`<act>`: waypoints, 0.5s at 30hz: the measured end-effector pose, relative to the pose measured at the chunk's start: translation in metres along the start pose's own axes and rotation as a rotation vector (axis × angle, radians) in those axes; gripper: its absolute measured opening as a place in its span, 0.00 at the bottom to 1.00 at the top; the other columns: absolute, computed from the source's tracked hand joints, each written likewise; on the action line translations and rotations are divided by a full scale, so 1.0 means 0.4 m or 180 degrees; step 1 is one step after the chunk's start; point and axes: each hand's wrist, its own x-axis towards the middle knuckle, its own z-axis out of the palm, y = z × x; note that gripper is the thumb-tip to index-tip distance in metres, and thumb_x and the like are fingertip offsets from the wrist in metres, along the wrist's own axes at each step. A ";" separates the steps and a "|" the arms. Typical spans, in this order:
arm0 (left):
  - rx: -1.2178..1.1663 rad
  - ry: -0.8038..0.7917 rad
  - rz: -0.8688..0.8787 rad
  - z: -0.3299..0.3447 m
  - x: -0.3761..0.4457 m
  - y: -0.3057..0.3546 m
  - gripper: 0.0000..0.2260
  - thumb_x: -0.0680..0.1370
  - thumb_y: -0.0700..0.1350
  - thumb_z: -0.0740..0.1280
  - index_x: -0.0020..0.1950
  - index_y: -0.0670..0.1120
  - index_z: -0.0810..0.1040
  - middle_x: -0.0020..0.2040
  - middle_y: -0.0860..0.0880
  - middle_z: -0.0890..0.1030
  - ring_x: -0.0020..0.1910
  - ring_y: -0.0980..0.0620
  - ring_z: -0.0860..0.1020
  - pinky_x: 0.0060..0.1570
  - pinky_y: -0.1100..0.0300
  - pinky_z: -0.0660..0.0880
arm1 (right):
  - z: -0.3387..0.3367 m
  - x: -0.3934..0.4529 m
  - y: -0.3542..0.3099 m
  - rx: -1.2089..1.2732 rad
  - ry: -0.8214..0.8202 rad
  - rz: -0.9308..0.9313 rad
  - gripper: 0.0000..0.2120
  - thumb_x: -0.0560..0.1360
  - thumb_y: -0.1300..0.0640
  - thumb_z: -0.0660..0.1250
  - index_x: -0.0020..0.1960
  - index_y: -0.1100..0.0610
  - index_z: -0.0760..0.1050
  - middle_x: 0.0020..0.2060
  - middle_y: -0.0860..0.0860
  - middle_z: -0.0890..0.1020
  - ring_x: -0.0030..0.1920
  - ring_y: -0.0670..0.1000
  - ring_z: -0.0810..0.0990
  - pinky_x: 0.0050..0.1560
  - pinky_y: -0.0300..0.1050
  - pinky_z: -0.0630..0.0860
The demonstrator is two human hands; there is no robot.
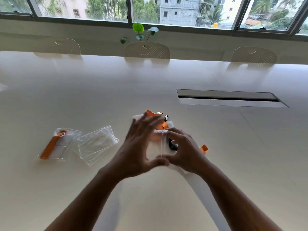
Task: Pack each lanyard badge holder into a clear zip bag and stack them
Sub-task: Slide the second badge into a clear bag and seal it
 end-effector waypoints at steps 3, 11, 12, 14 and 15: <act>0.0251 -0.0302 0.0269 0.012 0.011 0.010 0.47 0.68 0.71 0.72 0.80 0.53 0.59 0.80 0.55 0.62 0.82 0.54 0.48 0.80 0.50 0.39 | 0.010 -0.003 -0.004 0.0173 0.0028 0.0005 0.35 0.66 0.39 0.79 0.70 0.47 0.75 0.65 0.44 0.79 0.59 0.46 0.77 0.59 0.52 0.81; 0.0307 -0.0365 -0.0150 0.008 -0.015 -0.016 0.37 0.69 0.71 0.71 0.73 0.56 0.72 0.70 0.57 0.76 0.76 0.58 0.65 0.81 0.47 0.45 | 0.002 -0.041 0.026 0.0564 0.0115 0.0056 0.21 0.71 0.42 0.78 0.61 0.46 0.80 0.56 0.40 0.84 0.54 0.43 0.83 0.50 0.38 0.82; 0.0371 -0.0450 -0.0217 0.010 -0.023 -0.022 0.37 0.68 0.71 0.70 0.73 0.56 0.72 0.70 0.57 0.76 0.77 0.58 0.64 0.81 0.48 0.44 | -0.001 -0.047 0.031 0.0586 0.0172 0.0095 0.19 0.72 0.44 0.78 0.60 0.46 0.81 0.55 0.39 0.84 0.54 0.42 0.83 0.50 0.36 0.81; 0.0511 -0.0671 -0.0363 0.017 -0.038 -0.034 0.39 0.67 0.72 0.70 0.74 0.55 0.71 0.71 0.56 0.75 0.78 0.57 0.61 0.81 0.51 0.42 | -0.015 -0.057 0.044 0.0664 0.0317 0.0228 0.14 0.72 0.49 0.79 0.57 0.44 0.82 0.52 0.38 0.85 0.52 0.42 0.85 0.48 0.35 0.81; 0.0558 -0.0787 -0.0428 0.023 -0.046 -0.039 0.40 0.67 0.72 0.71 0.74 0.55 0.70 0.72 0.55 0.73 0.79 0.56 0.59 0.81 0.52 0.41 | -0.024 -0.062 0.052 0.0700 0.0389 0.0320 0.13 0.72 0.50 0.79 0.55 0.44 0.83 0.50 0.38 0.86 0.50 0.42 0.85 0.47 0.35 0.82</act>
